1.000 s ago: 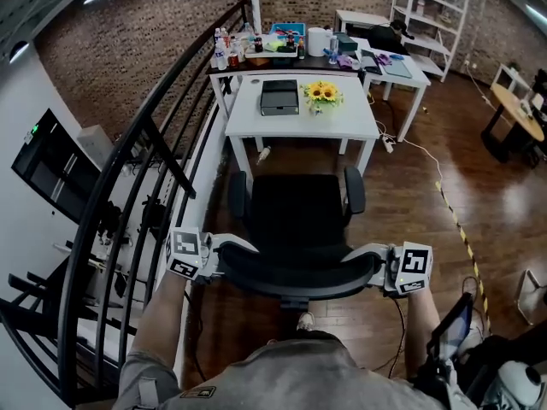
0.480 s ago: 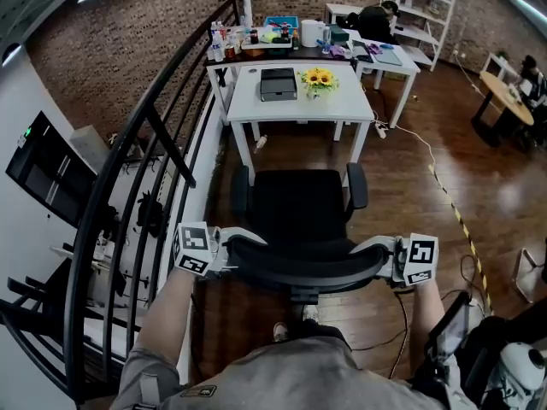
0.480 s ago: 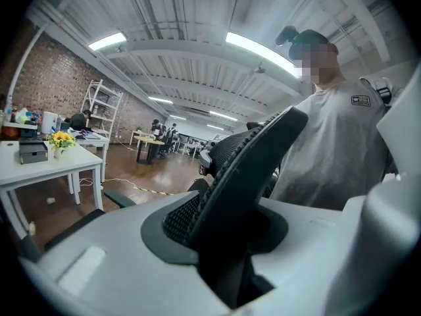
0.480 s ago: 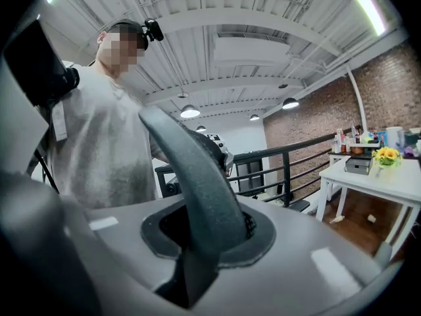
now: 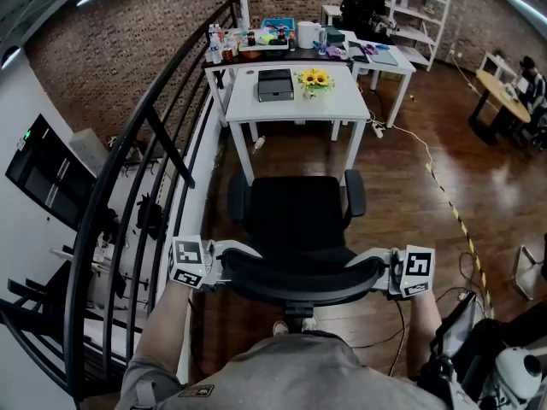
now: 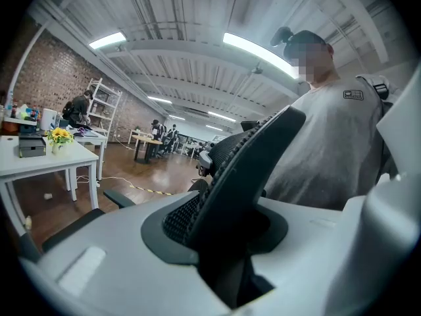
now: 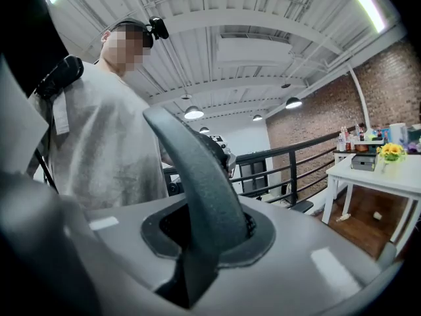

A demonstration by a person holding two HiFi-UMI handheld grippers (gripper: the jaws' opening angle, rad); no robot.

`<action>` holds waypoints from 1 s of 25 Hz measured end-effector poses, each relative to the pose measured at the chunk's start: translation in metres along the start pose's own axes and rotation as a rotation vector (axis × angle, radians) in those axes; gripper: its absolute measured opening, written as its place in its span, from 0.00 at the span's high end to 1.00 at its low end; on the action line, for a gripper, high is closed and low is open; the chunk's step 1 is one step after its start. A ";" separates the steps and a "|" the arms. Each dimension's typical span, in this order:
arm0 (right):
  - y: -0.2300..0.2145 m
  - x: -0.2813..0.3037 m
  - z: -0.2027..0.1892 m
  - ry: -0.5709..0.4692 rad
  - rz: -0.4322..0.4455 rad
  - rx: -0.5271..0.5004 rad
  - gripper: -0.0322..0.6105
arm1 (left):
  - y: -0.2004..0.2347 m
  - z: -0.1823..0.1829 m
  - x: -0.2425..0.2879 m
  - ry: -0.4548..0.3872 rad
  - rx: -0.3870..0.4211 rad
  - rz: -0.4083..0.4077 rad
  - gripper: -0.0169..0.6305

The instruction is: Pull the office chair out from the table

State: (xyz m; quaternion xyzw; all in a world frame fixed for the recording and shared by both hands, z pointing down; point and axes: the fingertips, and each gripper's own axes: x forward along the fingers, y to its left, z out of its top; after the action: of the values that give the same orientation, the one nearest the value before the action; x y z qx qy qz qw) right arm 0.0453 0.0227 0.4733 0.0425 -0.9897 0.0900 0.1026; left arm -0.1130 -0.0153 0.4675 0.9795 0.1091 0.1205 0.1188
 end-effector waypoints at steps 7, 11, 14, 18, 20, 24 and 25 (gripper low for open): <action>0.004 0.003 -0.001 0.010 -0.008 -0.002 0.82 | -0.004 -0.004 -0.002 -0.007 0.004 0.003 0.77; 0.005 0.002 -0.001 0.016 -0.012 -0.001 0.82 | -0.005 -0.004 -0.002 -0.007 0.008 0.001 0.78; 0.004 0.001 -0.002 0.017 -0.025 -0.006 0.82 | -0.006 -0.001 -0.001 0.000 0.017 0.010 0.77; 0.001 0.004 0.000 0.037 -0.103 -0.033 0.78 | -0.007 0.005 -0.004 -0.035 0.033 0.055 0.76; -0.003 0.004 0.003 0.034 -0.176 -0.059 0.73 | -0.005 0.010 -0.008 -0.069 0.047 0.097 0.70; -0.009 -0.009 0.018 -0.026 -0.323 -0.102 0.62 | 0.000 0.017 -0.022 -0.102 0.104 0.207 0.56; -0.011 -0.013 0.022 -0.035 -0.354 -0.112 0.61 | 0.002 0.019 -0.027 -0.107 0.120 0.238 0.55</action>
State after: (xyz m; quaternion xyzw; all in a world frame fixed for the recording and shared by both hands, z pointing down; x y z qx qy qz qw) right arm 0.0551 0.0088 0.4516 0.2117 -0.9719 0.0147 0.1019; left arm -0.1335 -0.0277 0.4443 0.9959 -0.0074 0.0747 0.0505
